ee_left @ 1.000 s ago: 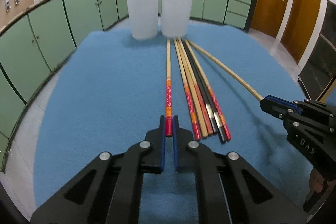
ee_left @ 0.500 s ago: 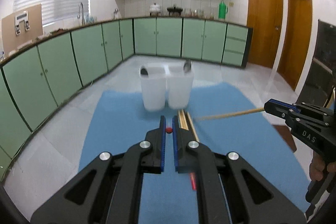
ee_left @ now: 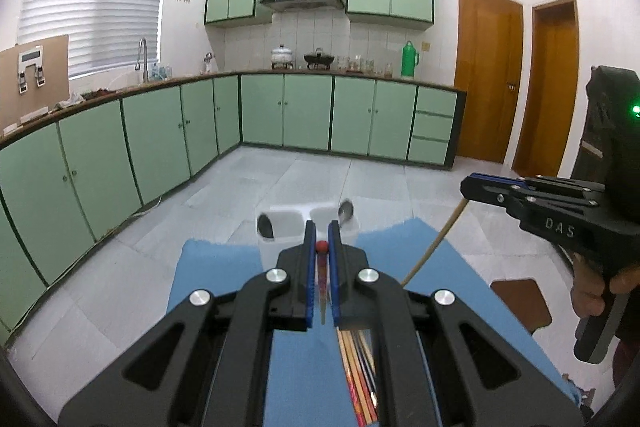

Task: Organize utensils
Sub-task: 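Lift both chopsticks and lower them into the white holder, then open both tools to release the chopsticks and withdraw to the mat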

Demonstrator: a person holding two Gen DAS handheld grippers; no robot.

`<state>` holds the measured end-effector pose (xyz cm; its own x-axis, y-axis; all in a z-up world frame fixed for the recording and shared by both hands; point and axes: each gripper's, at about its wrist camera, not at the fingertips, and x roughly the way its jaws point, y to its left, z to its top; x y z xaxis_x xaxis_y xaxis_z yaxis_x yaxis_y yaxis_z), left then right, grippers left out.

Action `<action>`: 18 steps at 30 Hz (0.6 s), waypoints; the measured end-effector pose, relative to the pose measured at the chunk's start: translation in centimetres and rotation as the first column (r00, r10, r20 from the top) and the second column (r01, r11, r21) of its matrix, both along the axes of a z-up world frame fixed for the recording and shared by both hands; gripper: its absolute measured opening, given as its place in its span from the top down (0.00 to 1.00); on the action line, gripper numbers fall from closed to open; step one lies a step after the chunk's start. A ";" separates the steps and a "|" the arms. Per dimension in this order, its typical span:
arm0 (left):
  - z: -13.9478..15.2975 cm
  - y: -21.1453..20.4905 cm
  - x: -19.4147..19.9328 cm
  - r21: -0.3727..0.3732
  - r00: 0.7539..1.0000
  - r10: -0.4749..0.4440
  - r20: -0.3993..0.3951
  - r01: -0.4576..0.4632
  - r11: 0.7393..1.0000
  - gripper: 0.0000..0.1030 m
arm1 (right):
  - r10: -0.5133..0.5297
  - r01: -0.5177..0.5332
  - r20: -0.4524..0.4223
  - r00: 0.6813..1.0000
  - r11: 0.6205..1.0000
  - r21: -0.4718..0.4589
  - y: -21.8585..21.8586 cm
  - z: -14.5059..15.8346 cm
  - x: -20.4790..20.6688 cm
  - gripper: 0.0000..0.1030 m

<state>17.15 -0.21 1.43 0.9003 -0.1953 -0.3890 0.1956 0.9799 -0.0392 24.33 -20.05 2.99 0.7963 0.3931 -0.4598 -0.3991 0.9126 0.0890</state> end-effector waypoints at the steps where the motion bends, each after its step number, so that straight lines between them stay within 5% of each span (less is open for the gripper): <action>1: 0.5 0.1 0.4 -0.001 1.000 0.000 0.013 0.000 1.000 0.95 | 0.003 -0.003 0.008 1.000 1.000 0.010 -0.1 0.7 0.4 0.94; 9: 5.4 0.0 3.3 -0.011 0.988 0.018 0.153 -0.017 1.000 0.95 | 0.000 -0.006 0.101 0.995 0.998 0.065 0.3 6.0 4.3 0.94; 14: 6.2 -0.9 6.9 0.019 0.976 0.051 0.213 -0.056 0.998 0.95 | -0.021 0.013 0.118 0.993 0.998 0.066 0.9 6.1 7.4 0.94; 18: 5.0 -1.2 10.3 0.023 0.982 0.051 0.183 -0.056 0.998 0.95 | -0.033 0.028 0.089 0.995 0.998 0.053 1.7 4.7 10.0 0.94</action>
<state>27.44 -1.41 6.45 0.9654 -0.1367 -0.2221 0.1446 0.9893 0.0196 34.31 -18.37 7.74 0.8455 0.3894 -0.3653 -0.3797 0.9195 0.1015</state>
